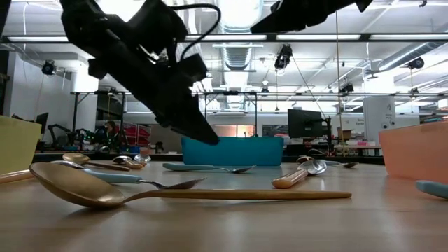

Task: Sort silverware by color (type)
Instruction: Put the blue spoon into the yellow bin

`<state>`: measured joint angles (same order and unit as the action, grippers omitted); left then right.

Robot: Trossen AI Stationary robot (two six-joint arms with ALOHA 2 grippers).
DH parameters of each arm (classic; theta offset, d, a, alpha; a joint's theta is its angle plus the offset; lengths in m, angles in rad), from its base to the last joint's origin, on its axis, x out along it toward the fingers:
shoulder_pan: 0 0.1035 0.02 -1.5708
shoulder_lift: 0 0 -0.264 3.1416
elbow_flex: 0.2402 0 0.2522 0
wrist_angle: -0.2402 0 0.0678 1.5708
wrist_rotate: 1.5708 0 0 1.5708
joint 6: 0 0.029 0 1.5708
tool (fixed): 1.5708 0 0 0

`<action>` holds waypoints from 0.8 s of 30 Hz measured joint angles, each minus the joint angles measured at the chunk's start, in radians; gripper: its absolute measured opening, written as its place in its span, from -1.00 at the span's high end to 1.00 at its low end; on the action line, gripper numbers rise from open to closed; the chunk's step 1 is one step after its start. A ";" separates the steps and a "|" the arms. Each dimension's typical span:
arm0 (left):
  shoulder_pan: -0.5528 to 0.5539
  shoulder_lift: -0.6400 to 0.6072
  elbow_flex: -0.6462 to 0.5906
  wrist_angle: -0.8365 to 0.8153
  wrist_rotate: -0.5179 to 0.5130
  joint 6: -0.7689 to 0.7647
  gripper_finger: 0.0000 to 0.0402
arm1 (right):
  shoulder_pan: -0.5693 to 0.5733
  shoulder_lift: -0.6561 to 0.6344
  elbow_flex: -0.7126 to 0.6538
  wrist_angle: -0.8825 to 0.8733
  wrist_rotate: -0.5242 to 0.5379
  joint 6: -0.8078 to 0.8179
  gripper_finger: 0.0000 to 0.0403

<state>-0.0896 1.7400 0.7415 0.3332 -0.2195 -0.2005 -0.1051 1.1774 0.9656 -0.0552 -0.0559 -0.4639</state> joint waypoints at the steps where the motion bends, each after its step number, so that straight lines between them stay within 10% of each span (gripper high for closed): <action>1: 0.002 0.008 0.003 -0.001 0.004 0.001 0.21 | 0.000 0.000 0.000 0.000 0.000 0.000 0.81; 24: 0.016 0.114 0.000 -0.016 0.002 0.018 0.32 | 0.000 0.000 -0.002 0.004 0.000 0.003 0.81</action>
<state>-0.0734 1.8536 0.7418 0.3176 -0.2176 -0.1827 -0.1051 1.1774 0.9638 -0.0513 -0.0559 -0.4606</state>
